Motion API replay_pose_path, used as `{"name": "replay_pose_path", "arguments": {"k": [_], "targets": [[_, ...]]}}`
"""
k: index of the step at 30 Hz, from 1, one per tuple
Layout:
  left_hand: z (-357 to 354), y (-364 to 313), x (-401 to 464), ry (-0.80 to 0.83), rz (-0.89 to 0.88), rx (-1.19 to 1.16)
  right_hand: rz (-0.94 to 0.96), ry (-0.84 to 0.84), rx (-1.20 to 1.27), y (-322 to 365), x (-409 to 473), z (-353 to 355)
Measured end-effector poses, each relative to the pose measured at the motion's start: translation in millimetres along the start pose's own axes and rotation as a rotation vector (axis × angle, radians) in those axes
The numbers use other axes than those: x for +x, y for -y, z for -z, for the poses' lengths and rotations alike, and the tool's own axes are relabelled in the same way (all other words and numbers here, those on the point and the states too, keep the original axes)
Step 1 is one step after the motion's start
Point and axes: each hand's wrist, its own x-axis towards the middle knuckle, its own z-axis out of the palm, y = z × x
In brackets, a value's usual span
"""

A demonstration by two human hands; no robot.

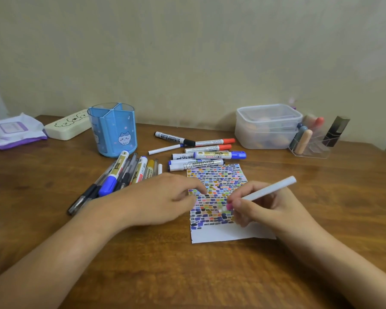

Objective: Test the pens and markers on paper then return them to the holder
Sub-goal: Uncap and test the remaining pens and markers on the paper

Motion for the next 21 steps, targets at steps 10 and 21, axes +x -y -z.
{"name": "replay_pose_path", "arguments": {"k": [10,21], "targets": [[-1.6,-3.9,-2.5,0.120,-0.003,0.115,0.051,0.012,-0.187,-2.8,-4.1,-10.9],[-3.6,-0.6,-0.8,0.119,-0.003,0.111,0.056,0.005,-0.306,-9.8,0.3,-22.5]]}}
